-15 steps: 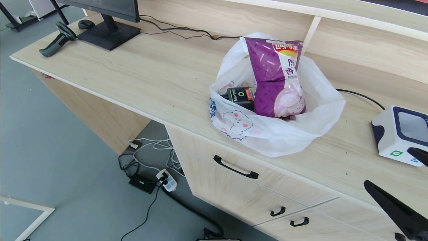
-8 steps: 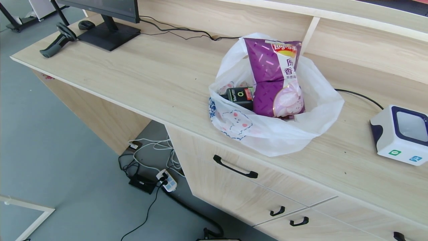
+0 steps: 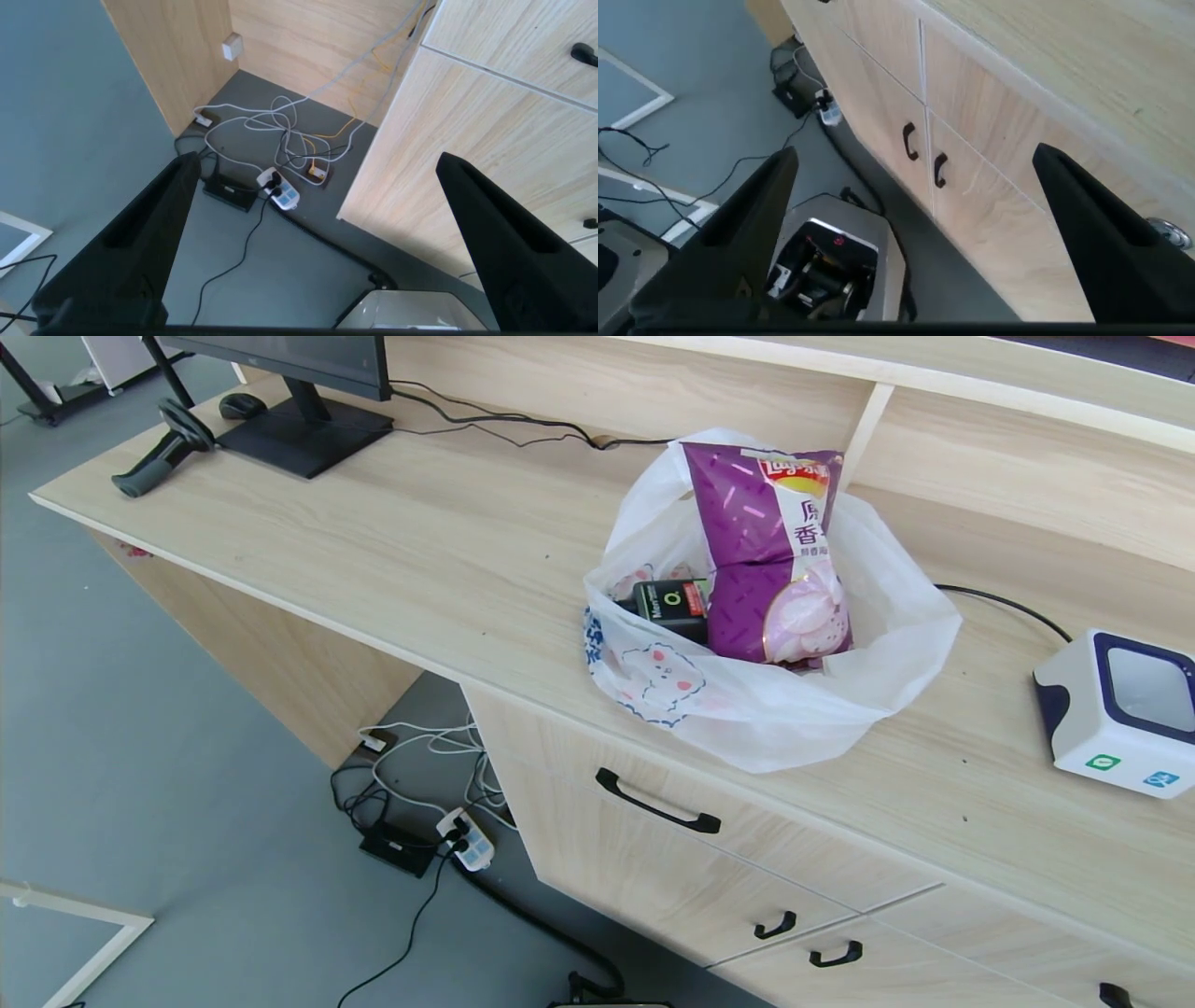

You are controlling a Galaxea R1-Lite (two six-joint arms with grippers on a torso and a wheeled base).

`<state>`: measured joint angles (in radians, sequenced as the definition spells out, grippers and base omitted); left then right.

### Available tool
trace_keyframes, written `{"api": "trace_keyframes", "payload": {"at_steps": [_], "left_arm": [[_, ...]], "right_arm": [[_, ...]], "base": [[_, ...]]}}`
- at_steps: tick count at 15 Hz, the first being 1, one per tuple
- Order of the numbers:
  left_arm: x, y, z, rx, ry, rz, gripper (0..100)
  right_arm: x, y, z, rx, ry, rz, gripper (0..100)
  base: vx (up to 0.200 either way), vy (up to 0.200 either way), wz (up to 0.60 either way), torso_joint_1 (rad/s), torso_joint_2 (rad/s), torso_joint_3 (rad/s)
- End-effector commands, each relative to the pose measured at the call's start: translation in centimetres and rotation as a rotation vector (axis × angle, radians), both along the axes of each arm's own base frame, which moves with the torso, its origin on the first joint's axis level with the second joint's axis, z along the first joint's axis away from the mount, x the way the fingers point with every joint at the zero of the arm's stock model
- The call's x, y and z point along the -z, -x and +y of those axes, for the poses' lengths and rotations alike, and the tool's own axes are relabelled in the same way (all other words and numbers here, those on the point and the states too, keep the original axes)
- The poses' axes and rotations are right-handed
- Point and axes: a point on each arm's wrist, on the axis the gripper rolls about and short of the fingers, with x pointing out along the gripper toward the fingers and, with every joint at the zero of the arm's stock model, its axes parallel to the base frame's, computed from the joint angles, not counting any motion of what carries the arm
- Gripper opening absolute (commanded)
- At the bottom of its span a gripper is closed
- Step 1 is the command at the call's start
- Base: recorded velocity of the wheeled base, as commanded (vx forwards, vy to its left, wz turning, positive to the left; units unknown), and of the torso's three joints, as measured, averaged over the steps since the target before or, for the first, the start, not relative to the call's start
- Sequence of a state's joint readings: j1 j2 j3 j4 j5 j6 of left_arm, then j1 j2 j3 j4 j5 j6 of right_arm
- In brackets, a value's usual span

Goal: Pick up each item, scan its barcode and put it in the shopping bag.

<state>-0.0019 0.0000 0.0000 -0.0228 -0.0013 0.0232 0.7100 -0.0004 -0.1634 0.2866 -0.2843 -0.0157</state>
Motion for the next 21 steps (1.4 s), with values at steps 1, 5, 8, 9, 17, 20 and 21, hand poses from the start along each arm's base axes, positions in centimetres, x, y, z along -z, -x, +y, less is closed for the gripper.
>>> {"api": "trace_keyframes", "payload": {"at_steps": [1, 5, 8, 9, 17, 20, 21], "left_arm": [[0.0, 0.0, 0.0, 0.000, 0.000, 0.001, 100], [0.0, 0.0, 0.0, 0.000, 0.000, 0.001, 100], [0.0, 0.0, 0.0, 0.000, 0.000, 0.001, 100], [0.0, 0.0, 0.0, 0.000, 0.000, 0.001, 100], [0.0, 0.0, 0.0, 0.000, 0.000, 0.000, 100], [0.0, 0.0, 0.0, 0.000, 0.000, 0.000, 100], [0.0, 0.0, 0.0, 0.000, 0.000, 0.001, 100]], "right_arm": [[0.2, -0.1, 0.0, -0.007, -0.041, 0.022, 100], [0.1, 0.1, 0.4, -0.215, -0.045, 0.028, 100], [0.1, 0.3, 0.6, -0.351, -0.056, 0.039, 100], [0.1, 0.3, 0.6, -0.351, -0.056, 0.039, 100], [0.1, 0.8, 1.3, 0.260, -0.020, 0.007, 100], [-0.1, 0.6, 1.5, 0.386, -0.013, 0.032, 100], [-0.1, 0.6, 1.3, 0.470, -0.013, 0.023, 100]], "base": [[0.000, 0.000, 0.00, 0.000, 0.00, 0.000], [0.000, 0.000, 0.00, 0.000, 0.00, 0.000], [0.000, 0.000, 0.00, 0.000, 0.00, 0.000], [0.000, 0.000, 0.00, 0.000, 0.00, 0.000], [0.000, 0.000, 0.00, 0.000, 0.00, 0.000], [0.000, 0.000, 0.00, 0.000, 0.00, 0.000], [0.000, 0.000, 0.00, 0.000, 0.00, 0.000]]}}
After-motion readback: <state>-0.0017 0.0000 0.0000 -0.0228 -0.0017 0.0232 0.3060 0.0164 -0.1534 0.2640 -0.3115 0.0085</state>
